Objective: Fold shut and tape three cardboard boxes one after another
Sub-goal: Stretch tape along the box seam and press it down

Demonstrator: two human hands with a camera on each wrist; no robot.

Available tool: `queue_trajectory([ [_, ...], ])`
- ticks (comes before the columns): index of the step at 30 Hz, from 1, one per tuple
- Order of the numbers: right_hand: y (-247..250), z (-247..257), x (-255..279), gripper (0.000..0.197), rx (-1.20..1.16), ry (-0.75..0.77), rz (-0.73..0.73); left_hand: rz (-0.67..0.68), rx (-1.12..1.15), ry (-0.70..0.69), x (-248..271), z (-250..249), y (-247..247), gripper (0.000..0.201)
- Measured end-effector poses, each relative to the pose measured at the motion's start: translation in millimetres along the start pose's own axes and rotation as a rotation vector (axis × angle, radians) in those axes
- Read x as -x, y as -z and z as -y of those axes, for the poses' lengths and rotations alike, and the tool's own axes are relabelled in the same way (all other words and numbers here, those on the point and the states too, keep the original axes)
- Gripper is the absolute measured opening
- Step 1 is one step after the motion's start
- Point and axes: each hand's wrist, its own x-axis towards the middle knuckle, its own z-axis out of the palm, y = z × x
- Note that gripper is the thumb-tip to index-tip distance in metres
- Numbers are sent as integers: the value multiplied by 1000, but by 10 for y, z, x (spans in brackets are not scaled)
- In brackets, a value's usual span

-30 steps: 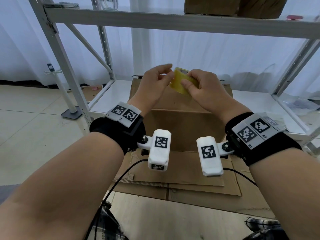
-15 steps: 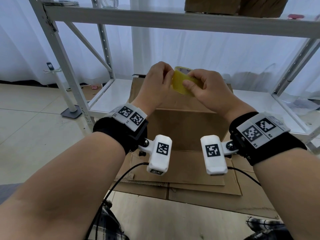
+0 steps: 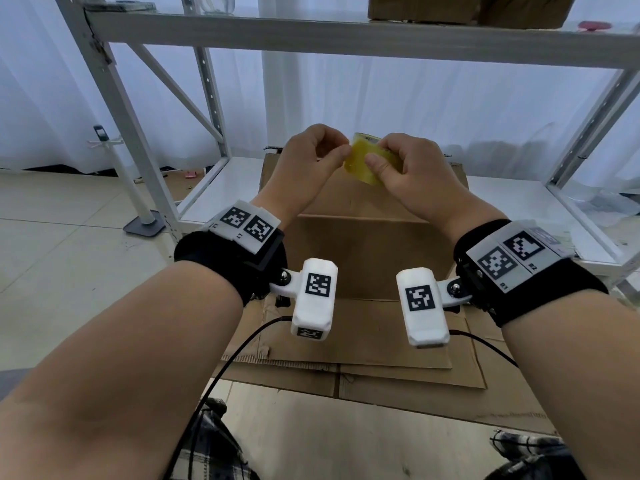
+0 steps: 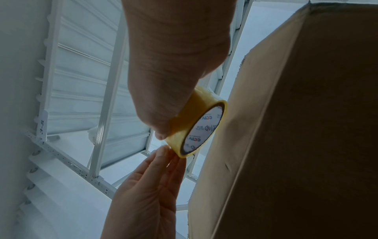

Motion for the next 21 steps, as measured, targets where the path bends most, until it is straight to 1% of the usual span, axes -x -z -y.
queue_trajectory([
  [2,4,-2,4,21,1,2,6,-7,-5,-4,-3,2,4,10],
  [4,0,10,13,15,-2,13,24,-34,-5,5,-11,8,9,8],
  [6,2,20,26,11,-10,28,40,-30,-5,6,-19,15,23,7],
  [11,38,24,43,14,23,17,68,110,-149,-25,-35,14,28,8],
  [14,29,23,32,24,78,-3,75,149,-167,-14,-58,4,37,7],
  [17,9,52,15,26,139,-11,70,156,-160,9,-63,-8,45,5],
  [21,-9,67,10,26,163,-17,51,107,-57,95,-35,-4,57,7],
])
